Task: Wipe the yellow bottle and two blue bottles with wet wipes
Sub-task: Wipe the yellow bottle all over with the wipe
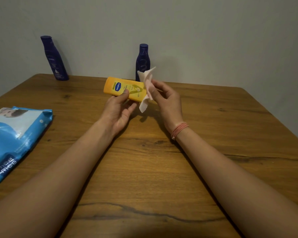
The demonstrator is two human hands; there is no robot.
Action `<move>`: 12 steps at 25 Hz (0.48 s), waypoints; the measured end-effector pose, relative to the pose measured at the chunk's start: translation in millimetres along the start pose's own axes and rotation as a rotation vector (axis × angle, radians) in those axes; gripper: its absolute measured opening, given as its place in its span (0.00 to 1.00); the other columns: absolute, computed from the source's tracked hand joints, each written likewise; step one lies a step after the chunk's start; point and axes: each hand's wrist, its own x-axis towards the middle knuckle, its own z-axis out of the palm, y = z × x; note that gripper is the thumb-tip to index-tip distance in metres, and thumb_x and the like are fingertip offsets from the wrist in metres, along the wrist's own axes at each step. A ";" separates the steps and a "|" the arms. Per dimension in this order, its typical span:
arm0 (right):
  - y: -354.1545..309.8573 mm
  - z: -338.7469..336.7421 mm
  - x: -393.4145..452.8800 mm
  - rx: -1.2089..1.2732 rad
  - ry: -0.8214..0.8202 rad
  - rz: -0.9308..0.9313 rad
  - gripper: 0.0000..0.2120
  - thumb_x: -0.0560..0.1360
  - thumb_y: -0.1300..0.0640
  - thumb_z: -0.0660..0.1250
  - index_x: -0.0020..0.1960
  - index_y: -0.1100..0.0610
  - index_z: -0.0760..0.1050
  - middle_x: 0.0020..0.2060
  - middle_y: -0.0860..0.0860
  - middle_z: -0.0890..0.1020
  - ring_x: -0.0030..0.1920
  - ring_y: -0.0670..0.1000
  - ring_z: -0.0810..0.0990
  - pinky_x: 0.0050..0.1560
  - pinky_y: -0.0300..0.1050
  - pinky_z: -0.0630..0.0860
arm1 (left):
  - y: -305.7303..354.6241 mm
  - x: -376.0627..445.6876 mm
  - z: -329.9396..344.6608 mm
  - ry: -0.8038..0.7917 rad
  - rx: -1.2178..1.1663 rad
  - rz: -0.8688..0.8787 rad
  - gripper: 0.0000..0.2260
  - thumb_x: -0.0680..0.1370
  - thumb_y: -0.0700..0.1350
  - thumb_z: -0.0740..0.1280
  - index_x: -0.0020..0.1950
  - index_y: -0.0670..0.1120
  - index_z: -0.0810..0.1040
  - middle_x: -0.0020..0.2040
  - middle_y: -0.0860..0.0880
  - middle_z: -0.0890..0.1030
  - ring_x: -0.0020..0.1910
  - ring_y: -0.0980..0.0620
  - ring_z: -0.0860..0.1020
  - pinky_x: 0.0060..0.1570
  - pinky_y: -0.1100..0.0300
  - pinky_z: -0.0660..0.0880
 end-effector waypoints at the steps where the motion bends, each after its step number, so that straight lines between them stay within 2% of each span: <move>1: 0.3 3.1 -1.5 -0.012 -0.073 -0.005 0.19 0.77 0.57 0.68 0.67 0.56 0.74 0.59 0.50 0.81 0.57 0.47 0.80 0.53 0.43 0.81 | 1.6 0.6 -1.2 0.002 -0.038 -0.005 0.13 0.79 0.36 0.65 0.63 0.40 0.73 0.60 0.38 0.80 0.59 0.41 0.81 0.52 0.48 0.81; 3: 0.8 5.6 -2.8 -0.019 -0.151 -0.012 0.21 0.76 0.59 0.69 0.68 0.56 0.73 0.60 0.51 0.80 0.57 0.47 0.80 0.48 0.39 0.81 | 4.0 1.6 -3.0 -0.008 -0.070 -0.020 0.15 0.79 0.36 0.65 0.66 0.39 0.72 0.62 0.38 0.79 0.60 0.41 0.80 0.55 0.49 0.80; 5: 1.5 3.0 -2.8 -0.012 -0.159 -0.006 0.16 0.76 0.58 0.69 0.63 0.56 0.76 0.55 0.52 0.82 0.54 0.48 0.81 0.43 0.36 0.80 | 4.7 0.8 -3.3 -0.034 -0.075 -0.056 0.17 0.79 0.36 0.65 0.68 0.39 0.71 0.64 0.38 0.78 0.61 0.41 0.80 0.59 0.48 0.78; 8: 1.7 -4.2 -1.0 -0.002 -0.093 0.011 0.07 0.76 0.57 0.69 0.53 0.57 0.79 0.47 0.52 0.83 0.46 0.47 0.81 0.42 0.37 0.80 | 4.8 -1.7 -1.7 -0.063 -0.068 -0.066 0.17 0.78 0.37 0.66 0.67 0.39 0.72 0.62 0.38 0.79 0.58 0.42 0.81 0.53 0.50 0.81; 10: 1.2 -6.6 1.4 0.041 -0.030 0.026 0.09 0.77 0.58 0.68 0.55 0.60 0.79 0.48 0.54 0.83 0.44 0.48 0.81 0.42 0.38 0.79 | 3.8 -2.2 -0.9 -0.061 -0.050 -0.039 0.14 0.78 0.37 0.66 0.63 0.39 0.73 0.60 0.38 0.80 0.56 0.43 0.82 0.48 0.51 0.82; 12: 0.6 -6.2 3.1 0.061 -0.062 0.013 0.12 0.77 0.58 0.68 0.59 0.60 0.78 0.52 0.56 0.82 0.49 0.50 0.82 0.44 0.39 0.80 | 3.0 -2.4 -0.7 -0.052 -0.034 -0.017 0.12 0.79 0.37 0.66 0.62 0.39 0.74 0.59 0.38 0.80 0.56 0.43 0.82 0.48 0.51 0.83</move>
